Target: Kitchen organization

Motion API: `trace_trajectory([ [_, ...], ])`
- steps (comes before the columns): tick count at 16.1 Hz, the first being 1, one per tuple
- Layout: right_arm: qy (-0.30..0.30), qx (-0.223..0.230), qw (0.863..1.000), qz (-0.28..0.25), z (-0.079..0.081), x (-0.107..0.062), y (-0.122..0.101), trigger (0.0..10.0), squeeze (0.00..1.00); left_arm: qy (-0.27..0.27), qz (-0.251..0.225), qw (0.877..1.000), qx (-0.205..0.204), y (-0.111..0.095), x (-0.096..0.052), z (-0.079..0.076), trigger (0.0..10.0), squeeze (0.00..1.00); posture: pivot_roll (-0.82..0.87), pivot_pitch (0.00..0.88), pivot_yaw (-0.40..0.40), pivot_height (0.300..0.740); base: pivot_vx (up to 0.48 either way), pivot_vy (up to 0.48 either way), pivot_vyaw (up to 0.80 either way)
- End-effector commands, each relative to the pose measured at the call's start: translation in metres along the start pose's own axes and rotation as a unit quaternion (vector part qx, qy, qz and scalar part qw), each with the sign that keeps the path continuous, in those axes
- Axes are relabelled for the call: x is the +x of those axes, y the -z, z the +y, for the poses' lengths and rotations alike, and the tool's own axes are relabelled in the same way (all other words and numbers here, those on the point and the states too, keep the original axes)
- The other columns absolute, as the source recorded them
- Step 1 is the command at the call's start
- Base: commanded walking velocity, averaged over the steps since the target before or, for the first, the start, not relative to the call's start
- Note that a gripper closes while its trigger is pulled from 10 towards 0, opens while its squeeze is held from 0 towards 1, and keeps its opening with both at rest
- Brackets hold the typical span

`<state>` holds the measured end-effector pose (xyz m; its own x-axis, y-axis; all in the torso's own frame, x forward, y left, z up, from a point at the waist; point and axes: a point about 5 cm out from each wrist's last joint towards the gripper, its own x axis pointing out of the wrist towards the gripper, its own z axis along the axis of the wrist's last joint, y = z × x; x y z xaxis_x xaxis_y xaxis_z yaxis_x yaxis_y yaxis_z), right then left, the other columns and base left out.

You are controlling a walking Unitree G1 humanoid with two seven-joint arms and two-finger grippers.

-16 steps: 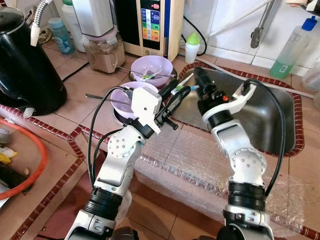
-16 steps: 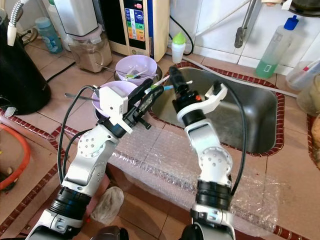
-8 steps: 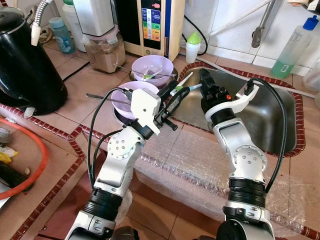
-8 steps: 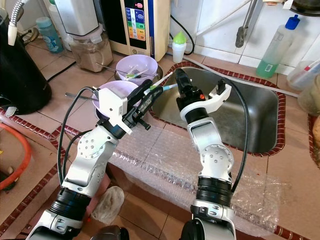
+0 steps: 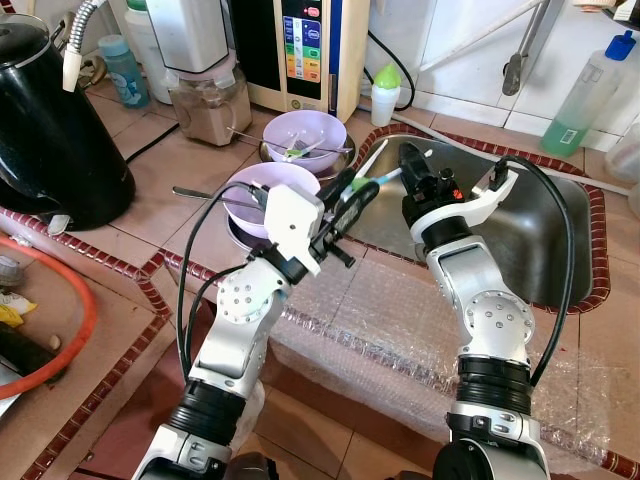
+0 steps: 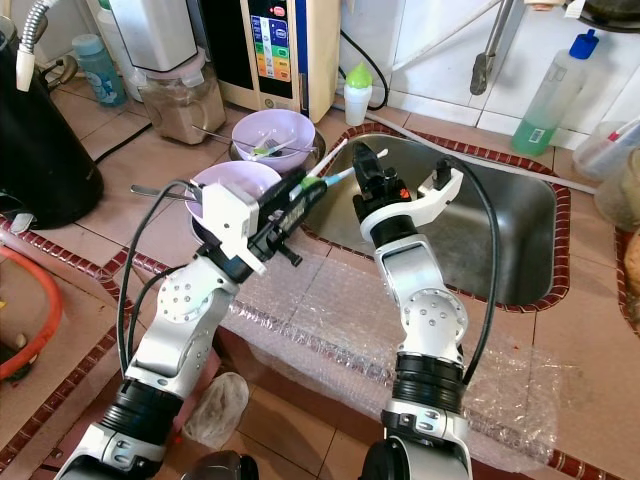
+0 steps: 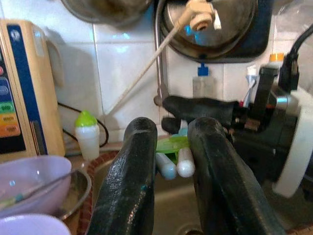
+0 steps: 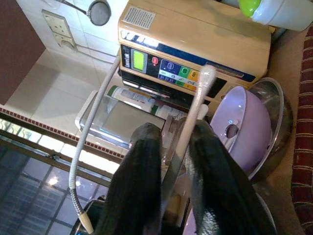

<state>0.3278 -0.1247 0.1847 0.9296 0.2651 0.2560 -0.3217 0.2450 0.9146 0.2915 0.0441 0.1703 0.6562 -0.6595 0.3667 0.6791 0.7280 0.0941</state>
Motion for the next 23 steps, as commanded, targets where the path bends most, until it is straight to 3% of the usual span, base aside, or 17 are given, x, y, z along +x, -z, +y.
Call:
trace_trajectory([
  [1, -0.01, -0.001, 1.0, 0.002, 0.006, 0.004, 0.0, 0.0, 0.0, 0.018, 0.008, 1.0, 0.002, 0.002, 0.0, -0.005, 1.7, 0.0, -0.05, 0.021, 0.03, 0.74, 0.0, 0.0, 0.0],
  [2, -0.011, -0.004, 1.0, 0.005, 0.005, 0.003, -0.001, 0.0, 0.0, 0.023, 0.011, 1.0, 0.004, 0.003, 0.0, -0.006, 2.7, 0.0, -0.04, 0.028, 0.031, 0.74, 0.0, 0.0, 0.0],
  [3, -0.007, -0.013, 1.0, 0.015, 0.003, 0.003, -0.002, 0.0, 0.0, 0.032, 0.018, 0.999, 0.011, 0.005, -0.002, -0.008, 4.5, 0.0, -0.04, 0.038, 0.034, 0.74, 0.0, 0.0, 0.0],
  [4, -0.008, -0.018, 1.0, 0.019, 0.002, 0.003, -0.003, 0.0, 0.0, 0.036, 0.022, 0.999, 0.012, 0.006, -0.004, -0.009, 10.0, 0.0, -0.05, 0.043, 0.037, 0.74, 0.0, 0.0, 0.0],
  [5, -0.009, -0.026, 0.999, 0.023, 0.002, 0.002, -0.006, 0.0, 0.0, 0.044, 0.027, 0.999, 0.007, 0.008, -0.005, -0.01, 10.0, 0.0, -0.05, 0.049, 0.045, 0.74, 0.0, 0.0, 0.0],
  [6, -0.01, -0.031, 0.999, 0.022, 0.003, 0.002, -0.008, 0.0, 0.0, 0.047, 0.028, 0.998, 0.004, 0.008, -0.005, -0.011, 10.0, 0.12, -0.06, 0.048, 0.048, 0.74, 0.0, 0.0, 0.0],
  [7, -0.011, -0.037, 0.999, 0.018, 0.005, 0.004, -0.012, 0.0, 0.0, 0.047, 0.027, 0.999, 0.001, 0.008, -0.003, -0.01, 10.0, 1.0, -0.06, 0.047, 0.052, 0.74, 0.0, 0.0, 0.0],
  [13, -0.024, -0.059, 0.998, -0.004, 0.012, 0.016, -0.028, 0.0, 0.0, 0.044, 0.007, 0.999, 0.005, -0.007, 0.012, -0.004, 10.0, 1.0, -0.06, 0.005, 0.027, 0.74, 0.0, 0.0, 0.0],
  [15, -0.021, -0.151, 0.988, -0.008, 0.014, 0.023, -0.041, 0.0, 0.0, 0.052, 0.031, 0.998, -0.002, -0.007, 0.014, -0.002, 10.0, 1.0, -0.06, 0.018, 0.034, 0.74, 0.0, 0.0, 0.0],
  [18, 0.013, -0.355, 0.935, 0.002, 0.003, 0.032, -0.071, 0.0, 0.0, 0.103, 0.078, 0.991, -0.018, -0.008, 0.005, -0.009, 10.0, 1.0, -0.06, 0.034, 0.041, 0.74, 0.0, 0.0, 0.0],
  [19, 0.02, -0.376, 0.927, 0.003, 0.0, 0.033, -0.073, 0.0, 0.0, 0.11, 0.084, 0.99, -0.017, -0.008, 0.003, -0.01, 10.0, 1.0, -0.06, 0.034, 0.041, 0.74, 0.0, 0.0, 0.0],
  [20, 0.036, -0.425, 0.904, 0.013, -0.01, 0.034, -0.077, 0.0, 0.0, 0.115, 0.116, 0.987, -0.014, -0.006, -0.003, -0.008, 10.0, 1.0, -0.03, 0.018, 0.024, 0.74, 0.0, 0.0, 0.0],
  [21, 0.045, -0.448, 0.893, 0.023, -0.017, 0.035, -0.077, 0.0, 0.0, 0.118, 0.142, 0.983, -0.015, -0.004, -0.007, -0.006, 10.0, 1.0, -0.03, 0.016, 0.017, 0.74, 0.0, 0.0, 0.0],
  [22, 0.075, -0.488, 0.868, 0.049, -0.034, 0.033, -0.07, 2.8, 0.0, 0.112, 0.184, 0.976, 0.009, 0.004, -0.017, 0.0, 10.0, 1.0, -0.01, 0.021, 0.012, 0.74, 0.0, 0.0, 0.0],
  [23, 0.081, -0.504, 0.857, 0.065, -0.042, 0.031, -0.066, 1.2, 0.0, 0.115, 0.19, 0.975, 0.004, 0.005, -0.019, 0.0, 10.0, 1.0, -0.01, 0.028, 0.011, 0.74, 0.0, 0.0, 0.0],
])
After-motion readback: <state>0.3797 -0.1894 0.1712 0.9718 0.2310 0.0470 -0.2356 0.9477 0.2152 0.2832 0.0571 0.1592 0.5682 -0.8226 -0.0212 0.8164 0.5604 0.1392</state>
